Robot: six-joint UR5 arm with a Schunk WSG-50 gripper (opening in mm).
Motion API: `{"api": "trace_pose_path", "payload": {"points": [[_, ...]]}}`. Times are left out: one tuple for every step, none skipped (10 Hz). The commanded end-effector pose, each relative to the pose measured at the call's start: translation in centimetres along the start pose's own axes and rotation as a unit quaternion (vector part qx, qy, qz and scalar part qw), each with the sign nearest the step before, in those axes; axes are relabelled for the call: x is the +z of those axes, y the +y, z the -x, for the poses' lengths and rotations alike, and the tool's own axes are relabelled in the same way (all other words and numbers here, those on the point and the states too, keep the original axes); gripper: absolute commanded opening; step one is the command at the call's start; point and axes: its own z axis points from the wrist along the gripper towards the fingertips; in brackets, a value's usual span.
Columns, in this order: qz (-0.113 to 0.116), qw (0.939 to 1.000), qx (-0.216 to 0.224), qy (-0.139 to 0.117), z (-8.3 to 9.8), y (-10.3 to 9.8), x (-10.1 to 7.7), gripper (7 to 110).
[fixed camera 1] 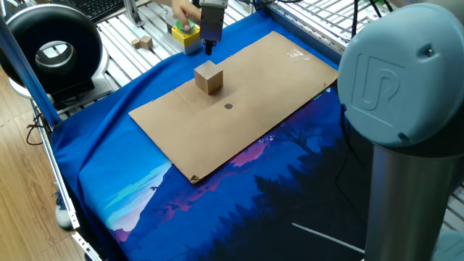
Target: Grab the block and place it at the designated location
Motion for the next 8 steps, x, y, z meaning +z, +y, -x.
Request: {"api": "trace_pose_path", "payload": {"points": [[0.005,0.9993,0.036,0.001,-0.2,0.7,-1.0,7],[0.032,0.9967,0.074,0.003,-0.2,2.2,-1.1,7],[0.087,0.9870,0.135,0.003,0.3,4.9,-1.2,7],[0.113,0.9753,0.189,0.020,-0.1,6.1,-1.3,7],[0.141,0.9589,0.244,0.031,0.2,7.6,-1.6,7],[0.132,0.9531,0.269,0.043,-0.3,7.2,-1.3,7],[0.115,0.9472,0.294,0.053,-1.0,6.3,-1.2,7],[0.110,0.9382,0.322,0.059,-1.3,6.2,-1.2,7]]}}
